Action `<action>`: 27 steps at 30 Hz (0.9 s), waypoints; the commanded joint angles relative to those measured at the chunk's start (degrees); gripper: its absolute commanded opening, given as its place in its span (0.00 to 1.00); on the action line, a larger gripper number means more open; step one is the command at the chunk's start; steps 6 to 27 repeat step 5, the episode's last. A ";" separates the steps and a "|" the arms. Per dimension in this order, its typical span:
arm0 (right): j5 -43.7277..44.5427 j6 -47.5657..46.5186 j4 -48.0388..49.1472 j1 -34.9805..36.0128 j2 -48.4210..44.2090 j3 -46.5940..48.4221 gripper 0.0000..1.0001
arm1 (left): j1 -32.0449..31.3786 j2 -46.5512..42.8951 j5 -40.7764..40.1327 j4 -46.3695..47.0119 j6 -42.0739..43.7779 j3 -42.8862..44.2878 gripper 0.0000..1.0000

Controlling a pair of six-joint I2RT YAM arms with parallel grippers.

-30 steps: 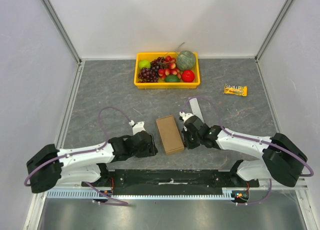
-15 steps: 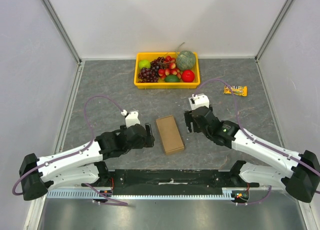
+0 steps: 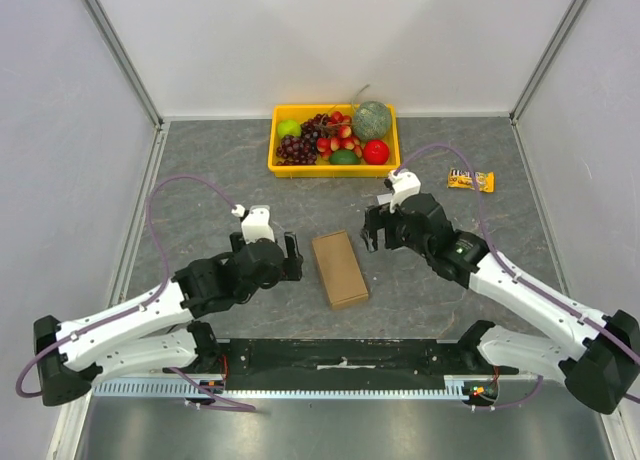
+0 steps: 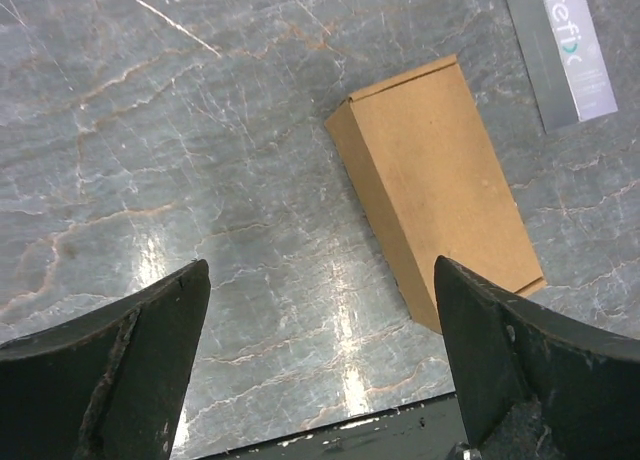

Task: Fold the paper box

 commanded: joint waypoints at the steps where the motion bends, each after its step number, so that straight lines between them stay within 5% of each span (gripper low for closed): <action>1: 2.04 0.24 3.09 -5.76 -1.58 1.23 0.92 | 0.44 -3.54 -4.67 -0.25 4.05 1.85 0.99; 5: 9.69 2.96 2.38 -10.08 -1.14 -0.62 0.91 | 1.93 -3.19 -3.62 -0.87 5.63 2.64 0.99; 27: 9.69 2.96 2.38 -10.08 -1.14 -0.62 0.91 | 1.93 -3.19 -3.62 -0.87 5.63 2.64 0.99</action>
